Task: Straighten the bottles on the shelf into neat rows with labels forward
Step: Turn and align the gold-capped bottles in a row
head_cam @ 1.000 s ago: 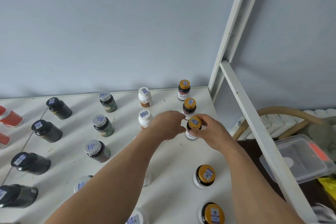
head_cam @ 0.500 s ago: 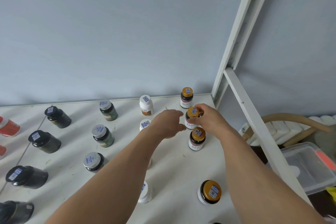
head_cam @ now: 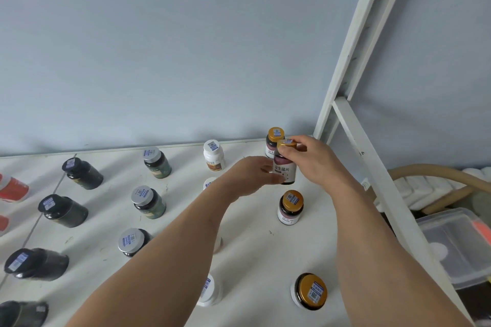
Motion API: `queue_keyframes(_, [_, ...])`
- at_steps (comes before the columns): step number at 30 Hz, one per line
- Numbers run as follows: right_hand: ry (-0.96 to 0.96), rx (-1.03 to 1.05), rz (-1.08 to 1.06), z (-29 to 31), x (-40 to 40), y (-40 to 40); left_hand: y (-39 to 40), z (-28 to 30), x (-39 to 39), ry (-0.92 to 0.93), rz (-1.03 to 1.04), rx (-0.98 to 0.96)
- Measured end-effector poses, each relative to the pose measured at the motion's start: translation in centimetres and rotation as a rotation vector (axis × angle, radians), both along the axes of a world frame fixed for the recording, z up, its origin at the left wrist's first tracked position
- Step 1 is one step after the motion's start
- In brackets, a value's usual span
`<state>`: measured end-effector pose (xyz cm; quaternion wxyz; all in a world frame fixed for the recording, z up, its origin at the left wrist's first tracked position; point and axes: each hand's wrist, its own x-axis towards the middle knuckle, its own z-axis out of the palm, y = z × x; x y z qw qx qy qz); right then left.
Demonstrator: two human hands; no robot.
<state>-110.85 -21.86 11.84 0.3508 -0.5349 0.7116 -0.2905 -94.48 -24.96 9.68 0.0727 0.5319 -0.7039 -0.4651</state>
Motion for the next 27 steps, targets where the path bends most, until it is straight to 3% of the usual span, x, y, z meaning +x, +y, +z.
queue_keyframes(4, [-0.008,0.021,-0.041,0.1,0.1,-0.7,-0.4,0.2,0.5,0.126,0.014,0.087])
queue_keyframes(17, [0.003,0.043,-0.044,0.4,-0.3,-2.0,-2.1,0.3,0.7,0.149,-0.013,0.131])
queue_keyframes(27, [-0.015,0.108,0.001,-2.7,0.6,-1.0,-3.2,-0.2,1.2,-0.427,-0.261,-0.280])
